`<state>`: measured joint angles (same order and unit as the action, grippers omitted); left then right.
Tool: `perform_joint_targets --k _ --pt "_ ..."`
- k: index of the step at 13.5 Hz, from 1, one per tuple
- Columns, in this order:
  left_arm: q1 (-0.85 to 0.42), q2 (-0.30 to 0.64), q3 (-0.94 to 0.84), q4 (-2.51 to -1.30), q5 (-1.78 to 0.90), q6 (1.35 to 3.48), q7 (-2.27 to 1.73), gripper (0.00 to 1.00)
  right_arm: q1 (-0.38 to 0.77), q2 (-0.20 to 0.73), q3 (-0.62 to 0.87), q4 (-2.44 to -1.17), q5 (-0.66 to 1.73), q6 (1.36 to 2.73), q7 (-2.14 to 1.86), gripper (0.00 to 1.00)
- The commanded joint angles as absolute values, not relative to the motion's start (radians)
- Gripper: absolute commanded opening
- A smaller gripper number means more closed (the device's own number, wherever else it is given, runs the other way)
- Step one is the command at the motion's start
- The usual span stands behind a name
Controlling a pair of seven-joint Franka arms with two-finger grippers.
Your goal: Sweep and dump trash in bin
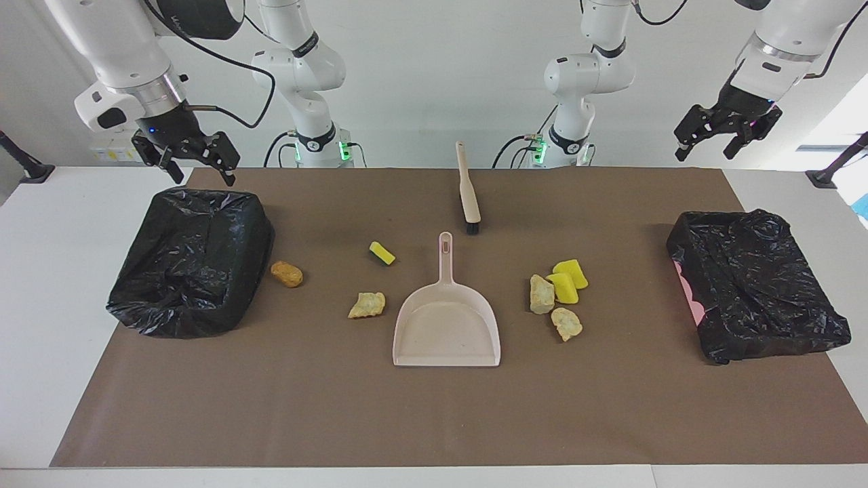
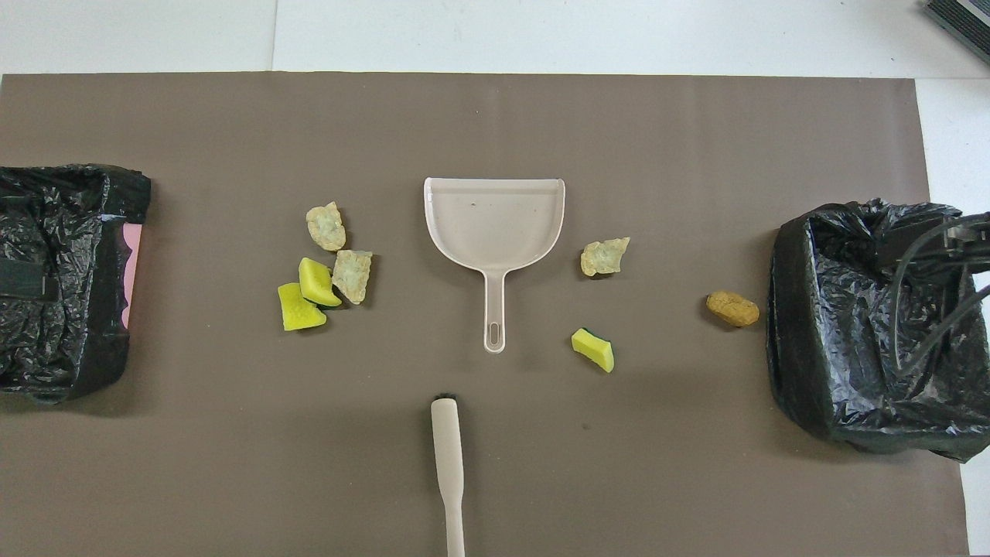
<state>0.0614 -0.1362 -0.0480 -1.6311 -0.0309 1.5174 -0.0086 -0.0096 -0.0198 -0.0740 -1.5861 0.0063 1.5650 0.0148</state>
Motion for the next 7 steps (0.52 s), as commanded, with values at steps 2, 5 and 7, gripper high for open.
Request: perform_joint_targets --k 2,5,7 --pt "0.066 -0.15 -0.049 -1.638 -0.035 1.505 -0.015 1.0 -0.015 -0.038 -0.072 -1.597 -0.002 1.545 0.035 1.0" --pt "0.066 -0.152 -0.049 -1.638 -0.035 1.505 -0.015 1.0 -0.012 -0.038 -0.068 -1.597 -0.005 1.545 0.035 1.0" --pt "0.066 -0.15 -0.049 -1.638 -0.035 1.505 -0.015 1.0 -0.011 -0.038 -0.067 -1.597 -0.005 1.546 0.035 1.0"
